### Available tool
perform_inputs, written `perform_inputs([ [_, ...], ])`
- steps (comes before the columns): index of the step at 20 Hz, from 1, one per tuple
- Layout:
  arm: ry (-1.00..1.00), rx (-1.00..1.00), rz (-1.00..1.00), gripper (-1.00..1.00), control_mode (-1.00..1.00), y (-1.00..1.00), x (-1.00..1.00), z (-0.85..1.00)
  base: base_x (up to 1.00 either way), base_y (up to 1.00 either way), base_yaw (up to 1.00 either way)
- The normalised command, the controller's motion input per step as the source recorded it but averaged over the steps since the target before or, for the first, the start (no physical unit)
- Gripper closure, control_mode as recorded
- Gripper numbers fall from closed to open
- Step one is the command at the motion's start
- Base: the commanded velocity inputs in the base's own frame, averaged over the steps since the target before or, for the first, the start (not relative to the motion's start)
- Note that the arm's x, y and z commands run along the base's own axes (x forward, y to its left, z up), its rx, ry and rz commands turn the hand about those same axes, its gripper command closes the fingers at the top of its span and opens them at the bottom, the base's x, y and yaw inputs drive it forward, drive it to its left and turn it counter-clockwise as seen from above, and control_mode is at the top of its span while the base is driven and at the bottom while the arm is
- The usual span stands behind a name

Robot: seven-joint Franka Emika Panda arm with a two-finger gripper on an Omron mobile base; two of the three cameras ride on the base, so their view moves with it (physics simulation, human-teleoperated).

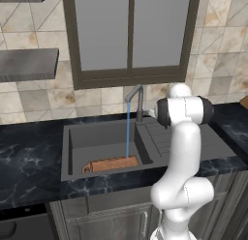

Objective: Turn on the sink faucet with hot water and rinse the cutting board for ten seconds, then turn off the faucet. Push the cutting board to reach the water if necessary.

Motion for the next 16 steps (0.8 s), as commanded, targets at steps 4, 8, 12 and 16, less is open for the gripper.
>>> perform_inputs([
  [4,0.11,0.0,0.0,-1.0,-1.0,-0.06,-0.12,0.09,0.0,0.0,0.0],
  [8,0.11,0.0,0.0,-1.0,-1.0,0.0,-0.04,0.3,0.0,0.0,0.0],
  [12,0.15,0.0,0.0,-1.0,-1.0,0.0,0.0,0.4,0.0,0.0,0.0],
  [16,0.17,0.0,0.0,-1.0,-1.0,0.0,-0.01,0.38,0.0,0.0,0.0],
])
